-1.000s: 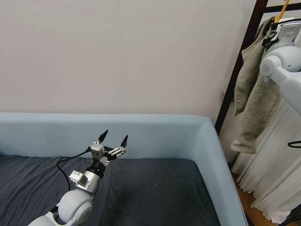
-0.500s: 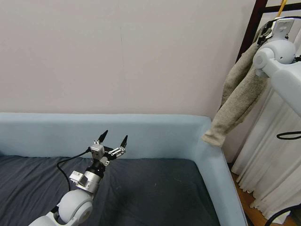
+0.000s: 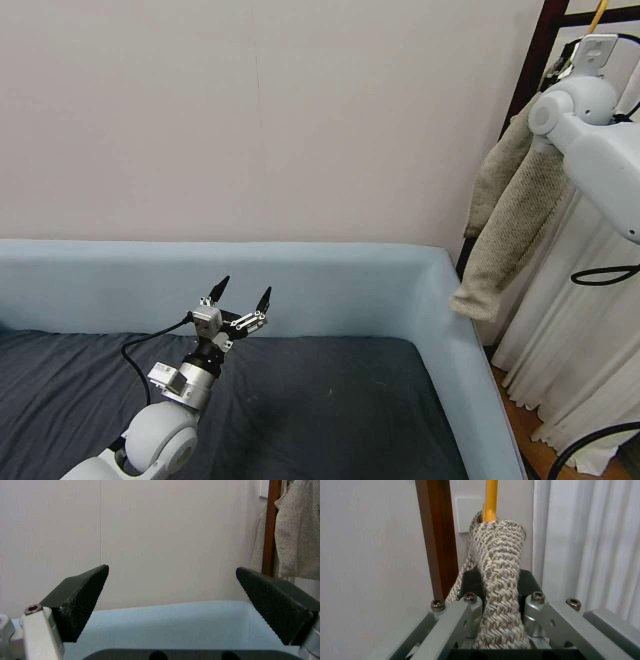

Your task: Pick up the clothes from the sofa and hang them on the clothes hanger.

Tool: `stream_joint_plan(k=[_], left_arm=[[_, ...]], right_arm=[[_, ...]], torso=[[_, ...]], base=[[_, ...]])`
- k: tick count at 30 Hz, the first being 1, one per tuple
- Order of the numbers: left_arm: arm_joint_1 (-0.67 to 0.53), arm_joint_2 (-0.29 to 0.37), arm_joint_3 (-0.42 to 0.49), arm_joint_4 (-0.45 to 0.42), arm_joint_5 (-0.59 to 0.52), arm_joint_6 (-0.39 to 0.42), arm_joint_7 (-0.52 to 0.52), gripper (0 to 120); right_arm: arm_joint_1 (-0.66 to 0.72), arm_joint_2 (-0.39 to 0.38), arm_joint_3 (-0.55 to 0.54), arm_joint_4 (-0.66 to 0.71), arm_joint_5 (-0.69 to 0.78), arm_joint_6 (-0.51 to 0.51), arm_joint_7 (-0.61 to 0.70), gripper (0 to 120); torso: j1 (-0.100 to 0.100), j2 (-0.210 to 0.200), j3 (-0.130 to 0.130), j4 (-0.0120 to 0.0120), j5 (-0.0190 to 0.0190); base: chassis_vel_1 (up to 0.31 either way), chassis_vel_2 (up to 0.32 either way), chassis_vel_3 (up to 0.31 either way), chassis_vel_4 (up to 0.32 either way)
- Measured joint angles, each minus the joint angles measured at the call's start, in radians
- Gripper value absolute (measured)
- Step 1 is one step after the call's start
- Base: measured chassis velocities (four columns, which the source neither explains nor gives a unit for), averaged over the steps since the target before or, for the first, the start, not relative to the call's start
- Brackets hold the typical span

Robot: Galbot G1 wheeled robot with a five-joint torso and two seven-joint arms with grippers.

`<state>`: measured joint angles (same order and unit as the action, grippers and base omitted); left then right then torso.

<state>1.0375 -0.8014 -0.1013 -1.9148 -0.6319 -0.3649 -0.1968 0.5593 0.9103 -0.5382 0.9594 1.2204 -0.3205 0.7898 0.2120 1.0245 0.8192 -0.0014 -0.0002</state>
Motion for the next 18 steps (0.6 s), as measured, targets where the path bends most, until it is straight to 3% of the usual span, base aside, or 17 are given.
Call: stream_joint_plan(k=[13, 18], left_arm=[[0.012, 0.001, -0.011, -0.012, 0.001, -0.002, 0.0, 100], [0.015, -0.002, -0.011, -0.009, 0.004, -0.004, 0.0, 100]], right_arm=[[-0.017, 0.003, 0.02, 0.015, 0.019, -0.006, 0.003, 10], [-0.056, -0.051, 0.039, 0.147, -0.017, 0.007, -0.03, 26]], torso=[[0.0, 0.0, 0.0, -0.0003, 0.0002], [0.0, 0.0, 0.0, -0.0002, 0.0003]], base=[[0.0, 0.0, 0.0, 0.0], [0.0, 0.0, 0.0, 0.0]])
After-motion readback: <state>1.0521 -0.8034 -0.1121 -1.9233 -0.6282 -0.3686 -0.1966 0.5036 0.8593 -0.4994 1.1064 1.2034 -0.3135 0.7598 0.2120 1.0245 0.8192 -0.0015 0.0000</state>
